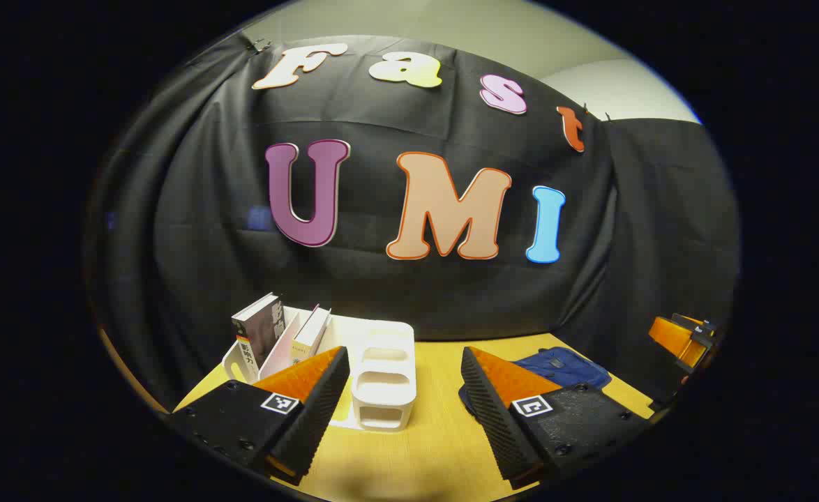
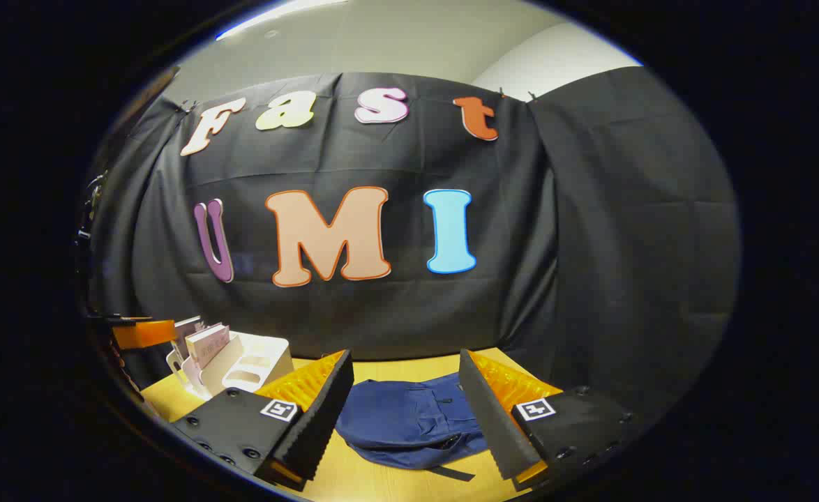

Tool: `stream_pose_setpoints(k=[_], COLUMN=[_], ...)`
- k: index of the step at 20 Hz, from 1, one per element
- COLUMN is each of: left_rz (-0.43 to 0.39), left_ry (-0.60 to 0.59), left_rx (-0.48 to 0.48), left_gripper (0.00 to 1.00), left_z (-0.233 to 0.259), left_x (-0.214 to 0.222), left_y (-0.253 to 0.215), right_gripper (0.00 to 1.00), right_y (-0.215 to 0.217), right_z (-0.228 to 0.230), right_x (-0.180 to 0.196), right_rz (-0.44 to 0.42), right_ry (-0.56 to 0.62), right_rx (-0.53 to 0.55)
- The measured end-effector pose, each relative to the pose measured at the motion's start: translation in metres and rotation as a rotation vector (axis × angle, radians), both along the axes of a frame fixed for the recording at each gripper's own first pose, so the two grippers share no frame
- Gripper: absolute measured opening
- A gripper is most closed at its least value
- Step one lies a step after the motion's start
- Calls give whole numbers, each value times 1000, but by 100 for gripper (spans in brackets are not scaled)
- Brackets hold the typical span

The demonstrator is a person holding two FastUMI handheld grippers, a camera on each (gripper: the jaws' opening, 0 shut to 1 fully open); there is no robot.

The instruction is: Open the schoolbag, grab two books from the bookshelf and put them into the schoolbag.

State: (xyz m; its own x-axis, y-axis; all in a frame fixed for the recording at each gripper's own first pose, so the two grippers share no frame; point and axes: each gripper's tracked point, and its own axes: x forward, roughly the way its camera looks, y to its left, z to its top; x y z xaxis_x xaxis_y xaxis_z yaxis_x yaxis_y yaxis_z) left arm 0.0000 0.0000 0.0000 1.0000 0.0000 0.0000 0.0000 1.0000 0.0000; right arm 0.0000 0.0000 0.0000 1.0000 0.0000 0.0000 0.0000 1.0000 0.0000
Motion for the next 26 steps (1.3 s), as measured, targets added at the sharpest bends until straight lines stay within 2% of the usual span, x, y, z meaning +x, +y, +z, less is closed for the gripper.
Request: stream_pose_setpoints(k=[2,3,4,9,11,12,26], left_rz=[17,19,19,30,23,23,48], left_ry=[-2,-6,-2,16,18,21,43], left_rx=[-15,-17,-15,-14,-16,-13,-7], left_gripper=[94,91,94,94,94,94,94], left_z=[-2,-3,-4,-12,-12,-12,-19], left_x=[-1,-1,-1,-2,-2,-2,-6], left_y=[-3,-6,-8,-7,-9,-9,4], right_gripper=[94,94,94,97,99,94,94], right_y=[1,2,3,7,7,7,6], right_z=[1,2,0,-2,-3,-4,-7], right_x=[6,9,11,12,15,15,10], right_rz=[18,26,33,60,58,57,55], right_ry=[1,2,3,15,16,19,33], right_rx=[-14,-19,-22,-27,-27,-27,-50])
